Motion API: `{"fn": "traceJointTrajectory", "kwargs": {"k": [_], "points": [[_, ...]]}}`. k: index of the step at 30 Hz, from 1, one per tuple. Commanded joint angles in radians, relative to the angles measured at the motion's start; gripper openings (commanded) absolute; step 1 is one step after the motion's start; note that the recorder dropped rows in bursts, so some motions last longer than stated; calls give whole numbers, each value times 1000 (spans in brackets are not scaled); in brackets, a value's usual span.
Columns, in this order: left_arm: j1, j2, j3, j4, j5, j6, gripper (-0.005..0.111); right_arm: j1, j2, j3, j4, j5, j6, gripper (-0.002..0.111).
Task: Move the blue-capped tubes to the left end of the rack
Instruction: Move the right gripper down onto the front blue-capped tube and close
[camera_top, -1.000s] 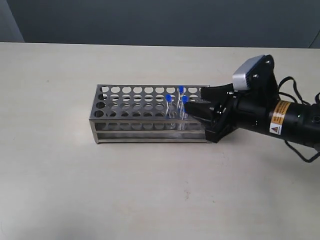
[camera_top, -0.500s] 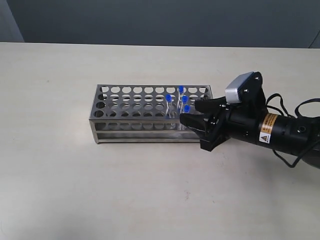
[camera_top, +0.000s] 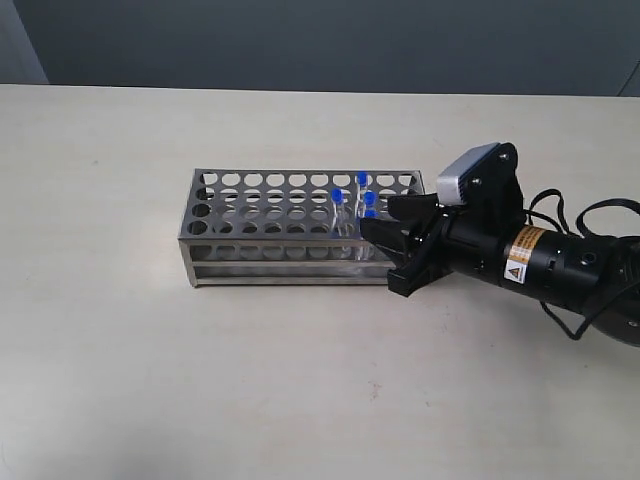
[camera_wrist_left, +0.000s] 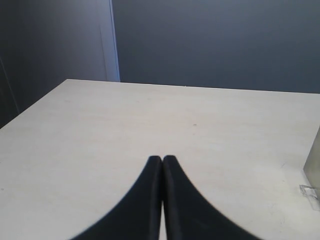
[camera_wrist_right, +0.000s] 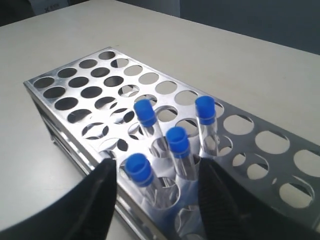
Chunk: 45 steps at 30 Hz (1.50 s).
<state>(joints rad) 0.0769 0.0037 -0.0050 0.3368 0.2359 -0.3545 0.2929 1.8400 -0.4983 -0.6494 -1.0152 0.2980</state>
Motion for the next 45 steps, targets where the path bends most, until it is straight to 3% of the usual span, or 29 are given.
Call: {"fn": "traceJointTrajectory", "kwargs": {"k": [1, 34, 45], "points": [[-7, -4, 3, -4, -3, -2, 0, 1, 2, 4, 10, -3, -14, 49], [-7, -4, 3, -4, -3, -2, 0, 47, 55, -46, 47, 62, -64, 48], [-7, -4, 3, -4, -3, -2, 0, 47, 69, -46, 47, 41, -59, -1]]}}
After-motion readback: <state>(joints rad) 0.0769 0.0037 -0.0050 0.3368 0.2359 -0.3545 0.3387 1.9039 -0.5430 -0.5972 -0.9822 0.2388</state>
